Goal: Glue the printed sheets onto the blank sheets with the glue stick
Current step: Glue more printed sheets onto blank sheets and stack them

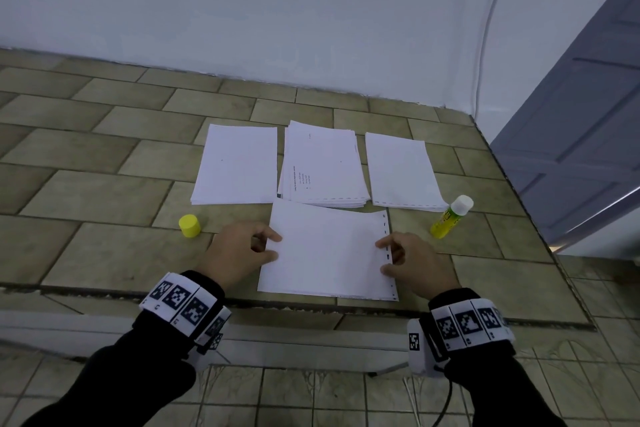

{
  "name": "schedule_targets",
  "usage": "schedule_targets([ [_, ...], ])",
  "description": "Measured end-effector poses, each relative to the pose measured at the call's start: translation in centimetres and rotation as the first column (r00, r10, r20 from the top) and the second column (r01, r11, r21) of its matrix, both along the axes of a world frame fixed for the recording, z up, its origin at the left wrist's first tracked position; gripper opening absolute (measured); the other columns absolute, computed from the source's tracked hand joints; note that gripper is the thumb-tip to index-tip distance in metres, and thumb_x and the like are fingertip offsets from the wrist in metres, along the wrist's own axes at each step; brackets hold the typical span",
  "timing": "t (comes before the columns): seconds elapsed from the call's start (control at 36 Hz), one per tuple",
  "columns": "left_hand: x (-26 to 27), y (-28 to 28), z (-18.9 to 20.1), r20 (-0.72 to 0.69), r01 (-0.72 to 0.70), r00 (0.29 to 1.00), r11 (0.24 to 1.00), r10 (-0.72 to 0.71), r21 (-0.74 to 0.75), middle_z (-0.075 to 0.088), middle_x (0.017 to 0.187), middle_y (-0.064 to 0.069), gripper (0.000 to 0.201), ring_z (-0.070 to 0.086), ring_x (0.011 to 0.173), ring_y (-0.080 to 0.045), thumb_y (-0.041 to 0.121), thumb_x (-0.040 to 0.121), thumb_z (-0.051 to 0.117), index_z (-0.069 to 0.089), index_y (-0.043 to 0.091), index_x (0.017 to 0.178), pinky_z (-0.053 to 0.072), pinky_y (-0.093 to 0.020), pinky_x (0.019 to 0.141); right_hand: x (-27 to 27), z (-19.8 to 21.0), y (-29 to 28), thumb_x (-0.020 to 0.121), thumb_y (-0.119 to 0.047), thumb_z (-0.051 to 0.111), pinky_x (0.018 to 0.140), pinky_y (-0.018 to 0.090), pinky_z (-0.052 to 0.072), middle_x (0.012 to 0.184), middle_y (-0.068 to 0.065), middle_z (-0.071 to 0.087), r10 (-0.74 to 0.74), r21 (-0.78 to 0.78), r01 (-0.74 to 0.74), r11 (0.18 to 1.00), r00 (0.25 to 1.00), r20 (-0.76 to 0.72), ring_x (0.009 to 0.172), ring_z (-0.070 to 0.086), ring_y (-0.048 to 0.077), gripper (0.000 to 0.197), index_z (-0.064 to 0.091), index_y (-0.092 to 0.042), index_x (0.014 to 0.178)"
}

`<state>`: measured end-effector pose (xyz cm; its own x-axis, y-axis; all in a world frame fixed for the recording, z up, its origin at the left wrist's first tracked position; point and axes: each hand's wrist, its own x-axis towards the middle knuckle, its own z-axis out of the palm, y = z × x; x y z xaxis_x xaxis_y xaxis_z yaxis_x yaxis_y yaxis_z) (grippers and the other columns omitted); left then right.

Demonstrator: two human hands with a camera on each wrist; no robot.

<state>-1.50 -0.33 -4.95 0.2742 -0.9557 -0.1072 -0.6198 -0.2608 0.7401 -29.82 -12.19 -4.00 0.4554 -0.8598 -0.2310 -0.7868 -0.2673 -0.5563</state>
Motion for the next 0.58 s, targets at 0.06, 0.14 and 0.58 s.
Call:
schedule_targets([
  [0.06,0.00,0.03,0.05,0.003,0.004,1.000,1.000,-0.004,0.013,0.062,0.084,0.013,0.023,0.057,0.075,0.001,0.017,0.081,0.078,0.067,0.031,0.095,0.039,-0.005,0.059,-0.18,-0.03,-0.05,0.080,-0.010,0.074,0.063,0.008,0.040,0.106,-0.001,0.054,-0.005,0.015,0.005,1.000,1.000,0.012,0.086,0.053,0.006,0.038,0.061,-0.023,0.114],
  [0.14,0.04,0.10,0.10,-0.004,0.004,1.000,1.000,-0.004,0.014,0.062,0.087,0.014,0.022,0.057,0.077,0.002,0.017,0.081,0.078,0.068,0.030,0.095,0.039,-0.003,0.060,-0.31,-0.06,-0.07,0.080,-0.010,0.074,0.062,0.006,0.041,0.108,-0.001,0.054,-0.006,0.021,0.005,1.000,1.000,0.028,0.087,0.054,0.007,0.039,0.062,-0.023,0.114],
  [0.58,0.25,0.12,-0.68,-0.024,0.015,1.000,1.000,-0.015,0.009,0.063,0.078,0.010,0.024,0.059,0.071,0.000,0.020,0.081,0.078,0.065,0.037,0.092,0.037,-0.008,0.059,-0.75,-0.04,0.04,0.080,-0.011,0.075,0.063,0.004,0.042,0.110,-0.001,0.054,0.001,0.046,-0.004,0.999,0.998,0.059,0.088,0.054,0.005,0.039,0.061,-0.024,0.114],
])
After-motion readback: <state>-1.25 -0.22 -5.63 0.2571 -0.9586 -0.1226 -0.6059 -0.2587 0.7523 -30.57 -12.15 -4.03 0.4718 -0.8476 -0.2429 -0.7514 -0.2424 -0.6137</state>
